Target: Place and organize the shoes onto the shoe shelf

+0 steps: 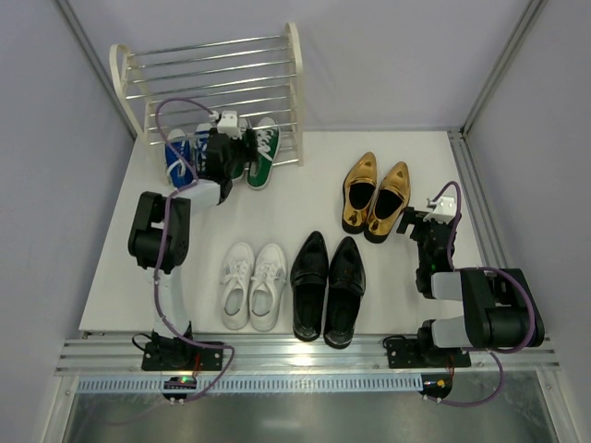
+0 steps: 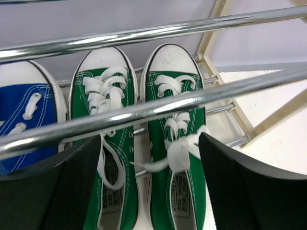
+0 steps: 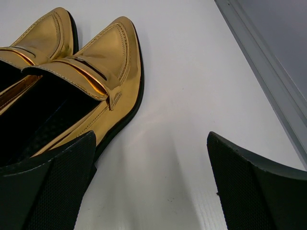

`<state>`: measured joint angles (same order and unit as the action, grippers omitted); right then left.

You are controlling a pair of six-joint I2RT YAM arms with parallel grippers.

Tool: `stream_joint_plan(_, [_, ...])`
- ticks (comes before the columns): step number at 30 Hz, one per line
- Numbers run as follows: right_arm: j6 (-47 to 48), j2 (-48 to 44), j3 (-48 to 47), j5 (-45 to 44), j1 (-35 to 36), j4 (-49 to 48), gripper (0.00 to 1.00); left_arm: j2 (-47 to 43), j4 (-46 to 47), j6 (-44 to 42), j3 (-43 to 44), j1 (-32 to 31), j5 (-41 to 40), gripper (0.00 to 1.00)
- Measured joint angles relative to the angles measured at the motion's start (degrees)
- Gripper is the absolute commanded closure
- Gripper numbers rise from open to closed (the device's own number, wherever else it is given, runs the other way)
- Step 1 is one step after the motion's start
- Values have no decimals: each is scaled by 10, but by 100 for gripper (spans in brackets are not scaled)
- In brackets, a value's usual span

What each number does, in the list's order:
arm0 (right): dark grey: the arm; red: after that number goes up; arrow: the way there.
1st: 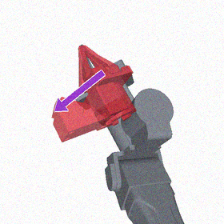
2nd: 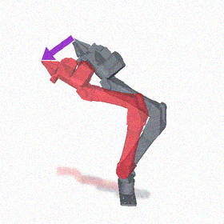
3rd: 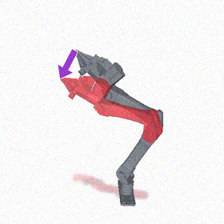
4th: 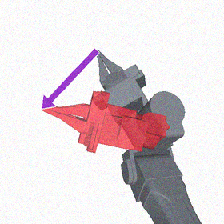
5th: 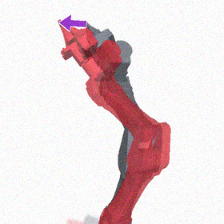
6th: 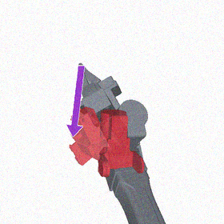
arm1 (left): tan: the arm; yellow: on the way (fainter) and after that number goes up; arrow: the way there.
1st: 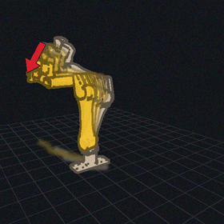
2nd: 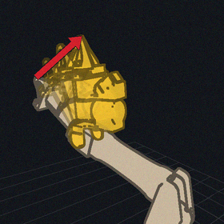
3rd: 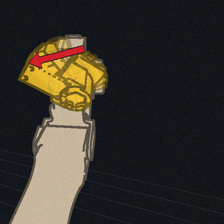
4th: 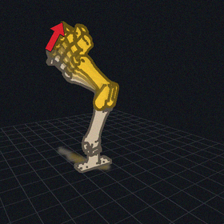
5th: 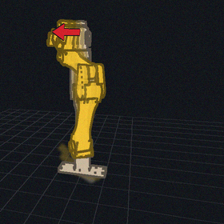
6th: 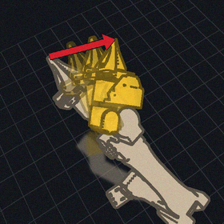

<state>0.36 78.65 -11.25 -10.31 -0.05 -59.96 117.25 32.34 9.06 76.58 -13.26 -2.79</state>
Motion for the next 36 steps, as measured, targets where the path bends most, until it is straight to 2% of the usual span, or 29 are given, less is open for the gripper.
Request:
stream_joint_plan(5, [0,0,0,0,0,0,3,-97,-30,-6,-70,2,13,17])
stream_joint_plan(11, [0,0,0,0,0,0,3,-271,-180,-49,-96,3,70,16])
stream_joint_plan(16, [0,0,0,0,0,0,3,-375,-313,-60,-98,3,95,15])
stream_joint_plan(19, [0,0,0,0,0,0,3,-407,-363,-32,-103,3,100,11])
stream_joint_plan(20, [0,0,0,0,0,0,3,-417,-376,-18,-107,3,101,1])
stream_joint_plan(27, [0,0,0,0,0,0,2,-458,-389,101,-151,0,88,0])
stream_joint_plan(28, [0,0,0,0,0,0,2,-459,-383,112,-163,-2,83,2])
stream_joint_plan(29, [0,0,0,0,0,0,3,-460,-380,119,-172,-3,82,15])
stream_joint_plan(31, [0,0,0,0,0,0,3,-456,-378,146,-191,-9,65,30])
stream_joint_plan(32, [0,0,0,0,0,0,3,-451,-379,157,-195,-13,56,43])
stream_joint_plan(34, [0,0,0,0,0,0,3,-426,-377,185,-193,-19,42,44])
stream_joint_plan(36, [0,0,0,0,0,0,3,-369,-390,209,-160,-25,33,36])
